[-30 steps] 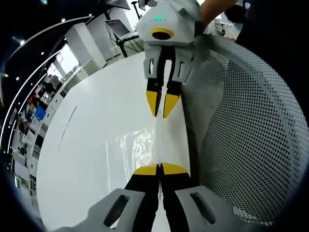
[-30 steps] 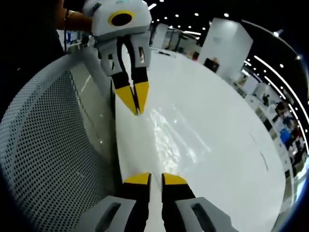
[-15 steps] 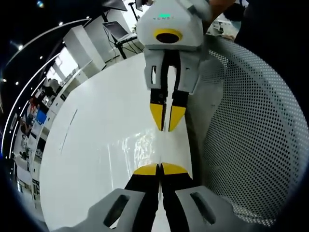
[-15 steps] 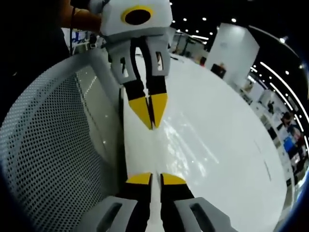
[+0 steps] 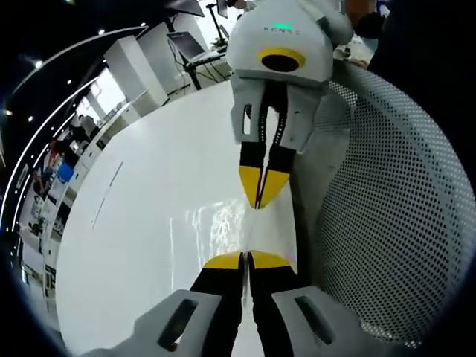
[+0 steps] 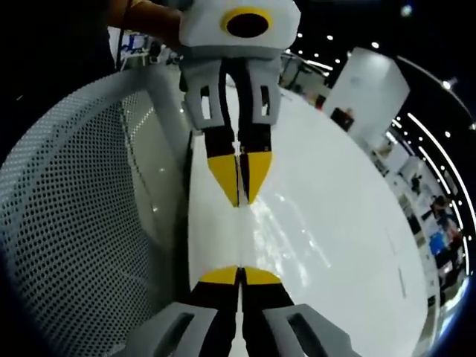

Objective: Open the resealable bag by pulling the two sides of the seal apart until the entire bag opening is separated and visibly accessible.

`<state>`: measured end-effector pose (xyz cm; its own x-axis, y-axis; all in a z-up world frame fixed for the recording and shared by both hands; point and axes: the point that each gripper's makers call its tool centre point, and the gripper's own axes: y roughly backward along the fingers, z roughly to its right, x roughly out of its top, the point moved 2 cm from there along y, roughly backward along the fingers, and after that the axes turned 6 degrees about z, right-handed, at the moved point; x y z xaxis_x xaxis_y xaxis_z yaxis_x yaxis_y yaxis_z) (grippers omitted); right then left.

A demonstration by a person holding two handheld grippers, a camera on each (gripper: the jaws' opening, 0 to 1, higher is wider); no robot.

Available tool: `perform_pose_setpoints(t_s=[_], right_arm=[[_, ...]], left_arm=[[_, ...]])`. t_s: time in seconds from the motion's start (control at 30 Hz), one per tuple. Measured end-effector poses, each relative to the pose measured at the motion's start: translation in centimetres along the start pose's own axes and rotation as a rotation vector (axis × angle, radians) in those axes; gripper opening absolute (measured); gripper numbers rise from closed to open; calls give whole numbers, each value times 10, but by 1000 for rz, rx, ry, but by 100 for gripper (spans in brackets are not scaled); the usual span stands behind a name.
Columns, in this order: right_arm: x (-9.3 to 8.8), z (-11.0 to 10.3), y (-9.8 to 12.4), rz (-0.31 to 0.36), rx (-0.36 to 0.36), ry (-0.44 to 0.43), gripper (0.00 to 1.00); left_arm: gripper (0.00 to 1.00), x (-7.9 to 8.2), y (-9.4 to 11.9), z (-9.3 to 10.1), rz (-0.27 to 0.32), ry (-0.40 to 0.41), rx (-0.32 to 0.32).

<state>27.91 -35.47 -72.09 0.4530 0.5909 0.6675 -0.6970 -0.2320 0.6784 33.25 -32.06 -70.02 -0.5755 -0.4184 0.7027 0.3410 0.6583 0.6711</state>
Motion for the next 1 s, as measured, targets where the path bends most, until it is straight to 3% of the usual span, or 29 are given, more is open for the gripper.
perform_pose_setpoints(t_s=[0.1,0.2,0.23,0.47,0.63,0.77,1.0], right_arm=[[1,0,-1,-8,1,27,0],[1,0,-1,-18,6,61,0],[2,0,-2,-17,9,69,0],[7,-4,-5,-23,28,132,0],[9,-6,-5,-25,37,151,0],[9,-7,-6,-40,40,189,0],[16,-5,-5,-32,35,212,0]], left_arm=[[18,0,5,-1,8,40,3],[25,6,10,-1,53,146,5],[26,5,12,-2,36,168,6],[23,17,12,-17,56,175,45],[21,12,4,-23,10,158,57],[19,16,-1,-19,13,175,26],[14,11,-11,-10,-34,167,-21]])
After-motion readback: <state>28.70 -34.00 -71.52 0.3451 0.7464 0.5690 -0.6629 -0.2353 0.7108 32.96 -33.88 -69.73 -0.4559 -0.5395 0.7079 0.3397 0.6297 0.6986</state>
